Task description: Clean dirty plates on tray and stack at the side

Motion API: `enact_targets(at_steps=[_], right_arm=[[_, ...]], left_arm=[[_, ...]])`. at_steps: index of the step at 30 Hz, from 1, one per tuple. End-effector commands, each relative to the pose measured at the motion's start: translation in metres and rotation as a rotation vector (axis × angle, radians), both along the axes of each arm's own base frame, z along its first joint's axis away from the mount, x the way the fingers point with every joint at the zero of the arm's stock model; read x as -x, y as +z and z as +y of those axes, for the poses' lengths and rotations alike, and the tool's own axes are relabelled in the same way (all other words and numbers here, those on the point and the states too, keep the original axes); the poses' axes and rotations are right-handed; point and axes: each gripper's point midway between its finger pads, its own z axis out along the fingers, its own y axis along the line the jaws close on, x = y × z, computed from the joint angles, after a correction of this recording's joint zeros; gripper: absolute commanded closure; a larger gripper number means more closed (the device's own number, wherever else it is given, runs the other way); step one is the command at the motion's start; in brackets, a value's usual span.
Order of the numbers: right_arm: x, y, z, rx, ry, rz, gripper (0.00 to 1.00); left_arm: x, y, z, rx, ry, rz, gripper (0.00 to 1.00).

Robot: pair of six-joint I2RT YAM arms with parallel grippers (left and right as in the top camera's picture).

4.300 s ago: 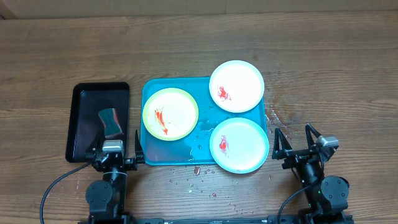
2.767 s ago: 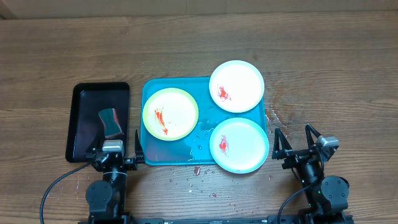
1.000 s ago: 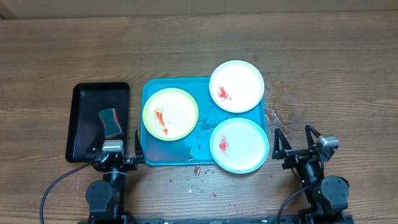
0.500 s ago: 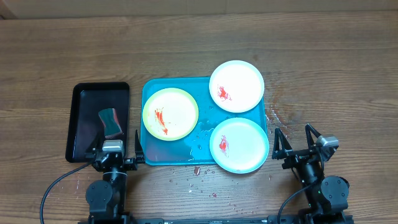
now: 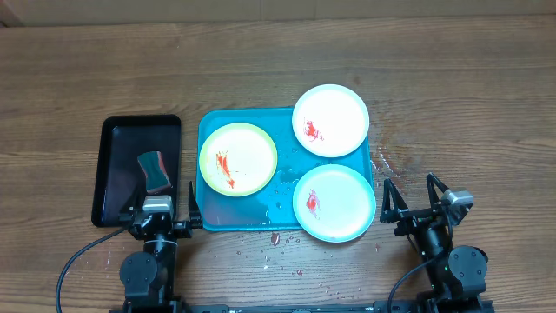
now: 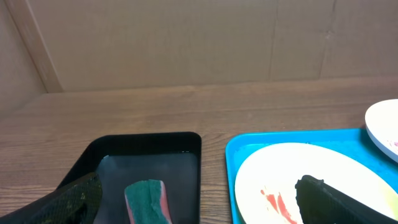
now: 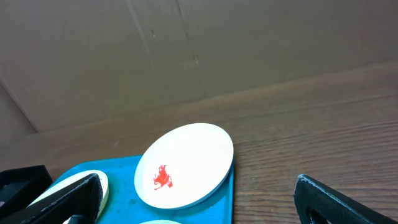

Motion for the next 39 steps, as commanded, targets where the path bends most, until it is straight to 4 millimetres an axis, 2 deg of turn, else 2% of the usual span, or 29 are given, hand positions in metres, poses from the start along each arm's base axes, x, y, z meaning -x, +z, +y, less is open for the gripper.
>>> enact_targets(at_steps=[1,29,33,39], right_arm=[[0.000,0.001,0.000,-0.002,0.003,-0.010,0.00],[0.000,0.001,0.000,0.000,0.002,-0.010,0.00],[-0.001,0.000,-0.008,0.000,-0.044,-0.007,0.00],[0.005,0.006,0.018,-0.007,0.111,-0.029,0.00]], left_arm=[[0.000,0.001,-0.005,-0.004,-0.027,-0.009,0.00],[0.000,0.001,-0.005,-0.003,-0.027,-0.009,0.00],[0.000,0.001,-0.005,-0.004,-0.027,-0.009,0.00],[0.000,0.001,-0.005,-0.003,-0.028,-0.009,0.00]])
